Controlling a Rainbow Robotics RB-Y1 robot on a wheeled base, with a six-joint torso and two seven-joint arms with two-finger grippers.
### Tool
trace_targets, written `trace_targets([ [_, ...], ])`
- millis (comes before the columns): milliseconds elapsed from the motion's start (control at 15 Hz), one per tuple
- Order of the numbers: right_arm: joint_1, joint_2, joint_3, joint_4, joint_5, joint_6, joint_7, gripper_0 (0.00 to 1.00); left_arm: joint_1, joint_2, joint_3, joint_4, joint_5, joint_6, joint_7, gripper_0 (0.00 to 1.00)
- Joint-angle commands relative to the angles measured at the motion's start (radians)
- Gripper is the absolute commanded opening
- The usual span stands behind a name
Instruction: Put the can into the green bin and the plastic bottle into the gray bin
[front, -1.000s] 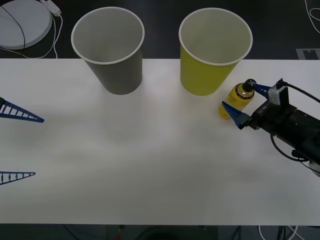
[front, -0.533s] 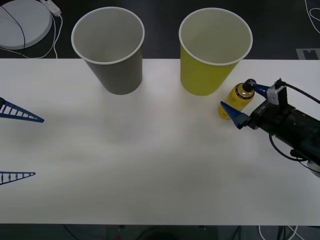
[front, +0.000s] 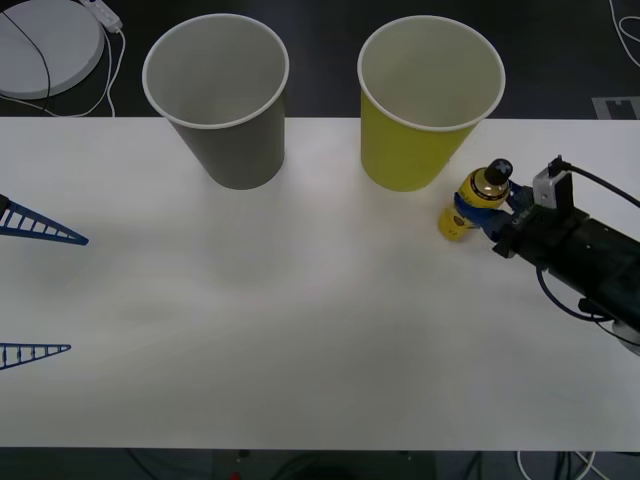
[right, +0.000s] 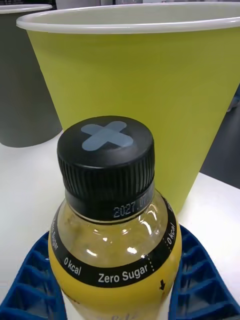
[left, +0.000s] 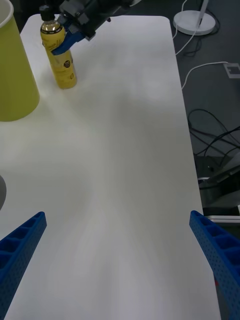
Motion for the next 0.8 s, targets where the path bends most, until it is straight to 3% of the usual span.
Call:
trace_targets([
  [67, 0.0, 0.0, 0.0, 0.0, 0.0, -0.001, 0.0, 0.0, 0.0, 0.0, 0.0, 0.0, 0.0, 0.0, 0.0, 1.0],
  [800, 0.025, -0.043, -0.026, 0.0, -0.039, -0.079, -0.002, 0.0, 0.0, 0.0, 0.0, 0.0, 0.0, 0.0, 0.0, 1.0],
])
